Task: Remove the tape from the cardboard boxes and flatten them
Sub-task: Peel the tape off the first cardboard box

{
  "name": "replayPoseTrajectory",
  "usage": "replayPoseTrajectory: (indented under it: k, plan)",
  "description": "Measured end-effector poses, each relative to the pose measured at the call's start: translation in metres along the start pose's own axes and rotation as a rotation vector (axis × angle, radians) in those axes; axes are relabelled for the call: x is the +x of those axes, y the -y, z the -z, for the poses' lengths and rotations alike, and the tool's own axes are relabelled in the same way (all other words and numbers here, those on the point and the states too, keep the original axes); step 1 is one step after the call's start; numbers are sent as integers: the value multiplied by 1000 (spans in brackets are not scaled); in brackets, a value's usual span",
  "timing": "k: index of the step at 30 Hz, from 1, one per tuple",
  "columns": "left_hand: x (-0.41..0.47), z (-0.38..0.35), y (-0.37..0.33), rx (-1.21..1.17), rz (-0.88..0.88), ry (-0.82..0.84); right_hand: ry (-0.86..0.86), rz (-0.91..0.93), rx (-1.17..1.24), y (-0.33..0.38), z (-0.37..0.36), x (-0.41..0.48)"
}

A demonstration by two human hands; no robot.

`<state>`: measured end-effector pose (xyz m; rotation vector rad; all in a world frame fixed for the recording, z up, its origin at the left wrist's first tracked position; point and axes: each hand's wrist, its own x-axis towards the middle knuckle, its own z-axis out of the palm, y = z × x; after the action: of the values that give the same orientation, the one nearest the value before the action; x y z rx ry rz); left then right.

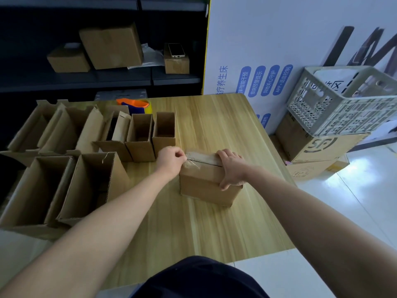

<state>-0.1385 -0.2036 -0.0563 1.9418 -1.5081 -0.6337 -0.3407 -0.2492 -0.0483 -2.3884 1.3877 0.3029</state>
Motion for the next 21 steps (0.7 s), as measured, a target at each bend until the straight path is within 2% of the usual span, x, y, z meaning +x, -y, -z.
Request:
replayPoseTrajectory:
  k: [2,5,7,10,14,17,21]
  plan:
    - [4,7,16,-18,106,-79,14,-2,0,-1,1,0]
    - [13,27,44,-100,353,-225,52,7,3,-3,1,-1]
    - [16,36,54,-180,423,-266,72,7,-7,-2,2,0]
    - [12,32,47,-230,365,-237,97,-10,-18,0,6,2]
    - [2,15,36,-174,262,-191,90,-18,-15,0,4,3]
    - [-3,0,28,-158,236,-61,79,-19,-5,0,3,3]
    - [-2,-4,19,-355,296,98,66,-22,-5,0,2,3]
